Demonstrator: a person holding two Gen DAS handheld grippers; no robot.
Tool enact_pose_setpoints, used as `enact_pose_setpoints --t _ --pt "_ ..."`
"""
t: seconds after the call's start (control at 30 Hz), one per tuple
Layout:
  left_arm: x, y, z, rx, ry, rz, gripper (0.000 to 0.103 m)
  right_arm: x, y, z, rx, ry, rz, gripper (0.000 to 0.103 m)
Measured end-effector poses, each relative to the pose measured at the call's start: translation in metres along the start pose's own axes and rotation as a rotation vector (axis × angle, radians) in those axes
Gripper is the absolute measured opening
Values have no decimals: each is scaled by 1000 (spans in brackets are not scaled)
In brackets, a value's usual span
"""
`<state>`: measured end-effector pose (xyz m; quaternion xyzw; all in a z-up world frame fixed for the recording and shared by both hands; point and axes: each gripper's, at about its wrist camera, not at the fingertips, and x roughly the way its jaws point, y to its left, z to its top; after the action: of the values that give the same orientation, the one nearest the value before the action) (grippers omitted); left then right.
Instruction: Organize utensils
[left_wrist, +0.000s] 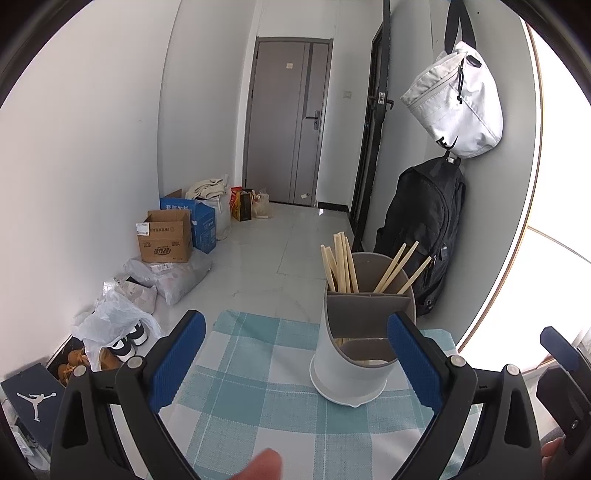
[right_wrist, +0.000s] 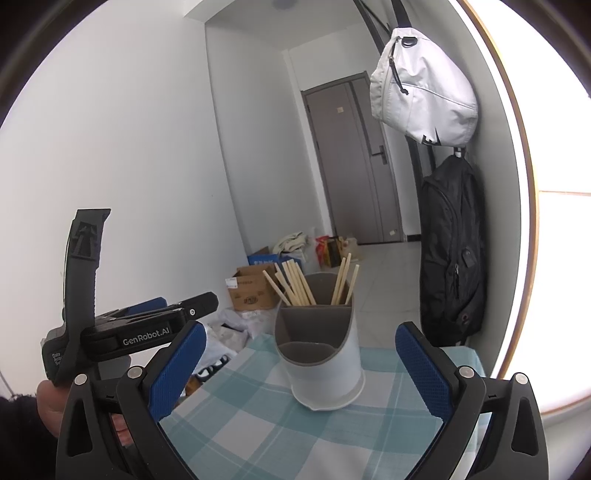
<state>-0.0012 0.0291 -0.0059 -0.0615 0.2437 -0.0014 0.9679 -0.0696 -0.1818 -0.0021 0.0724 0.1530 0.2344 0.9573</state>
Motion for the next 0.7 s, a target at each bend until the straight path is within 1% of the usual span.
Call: enact_pose_setpoints --t 0.1,0.5,0.7 --pt "0 0 -1 -7 11 -11 96 1 0 0 -1 1 1 103" --pt "-1 -1 0 2 -2 -18 96 0 1 -1 -6 0 1 103" --pt "-2 2 2 -20 -11 -20 96 0 2 -2 -9 0 3 103"
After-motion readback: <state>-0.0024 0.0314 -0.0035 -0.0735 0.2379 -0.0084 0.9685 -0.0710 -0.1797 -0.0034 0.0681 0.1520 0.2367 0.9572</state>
